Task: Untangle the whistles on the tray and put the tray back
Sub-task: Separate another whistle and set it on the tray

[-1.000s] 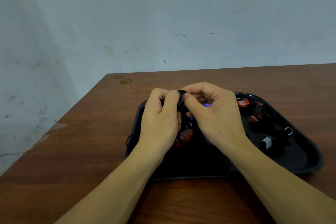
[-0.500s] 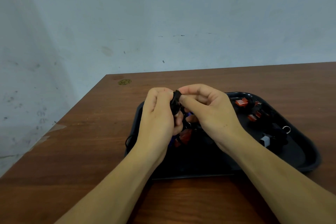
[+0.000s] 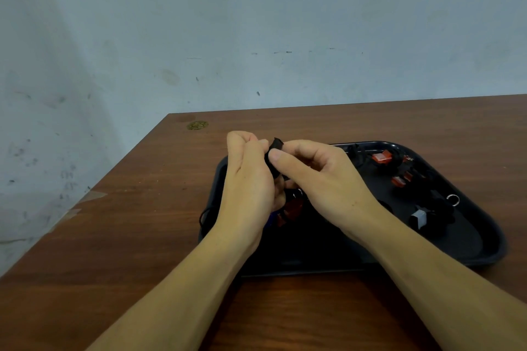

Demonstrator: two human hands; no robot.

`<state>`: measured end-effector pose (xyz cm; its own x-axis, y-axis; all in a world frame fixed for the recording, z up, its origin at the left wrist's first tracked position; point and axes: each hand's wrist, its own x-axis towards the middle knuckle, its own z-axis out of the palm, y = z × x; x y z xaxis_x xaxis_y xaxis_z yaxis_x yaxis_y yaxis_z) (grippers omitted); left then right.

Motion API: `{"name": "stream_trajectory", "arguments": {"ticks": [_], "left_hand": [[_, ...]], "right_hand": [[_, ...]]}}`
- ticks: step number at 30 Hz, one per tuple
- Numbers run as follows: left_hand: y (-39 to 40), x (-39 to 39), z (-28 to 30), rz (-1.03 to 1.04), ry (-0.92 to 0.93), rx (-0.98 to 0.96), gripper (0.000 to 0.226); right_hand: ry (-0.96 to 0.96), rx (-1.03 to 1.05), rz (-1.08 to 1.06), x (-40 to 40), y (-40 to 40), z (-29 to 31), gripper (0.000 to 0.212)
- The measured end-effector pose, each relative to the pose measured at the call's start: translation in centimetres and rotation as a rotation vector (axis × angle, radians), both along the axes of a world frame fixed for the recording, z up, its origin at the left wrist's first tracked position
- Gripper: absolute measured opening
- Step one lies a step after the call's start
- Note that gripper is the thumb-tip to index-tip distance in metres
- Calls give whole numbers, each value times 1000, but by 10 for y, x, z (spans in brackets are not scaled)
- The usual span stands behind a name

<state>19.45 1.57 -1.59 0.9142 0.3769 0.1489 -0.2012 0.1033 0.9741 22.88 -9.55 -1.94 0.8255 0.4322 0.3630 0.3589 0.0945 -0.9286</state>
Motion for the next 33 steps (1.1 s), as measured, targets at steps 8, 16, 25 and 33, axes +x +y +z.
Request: {"name": "stream_trajectory", "arguments": {"ticks": [8,16,25,33], "left_hand": [[0,3,2,-46,7,-74,17],[20,-1,1,-80,-125,309,13],[20,0,-3,-5,-242,447,17],[20,2,-6,45,-273,636,21]], "right_hand": [[65,55,10,5,-5,-1,14],[212,52,15,16,-17,2,20],[323,186,48,14,-17,3,19],[329,260,-12,15,-16,3,18]]}}
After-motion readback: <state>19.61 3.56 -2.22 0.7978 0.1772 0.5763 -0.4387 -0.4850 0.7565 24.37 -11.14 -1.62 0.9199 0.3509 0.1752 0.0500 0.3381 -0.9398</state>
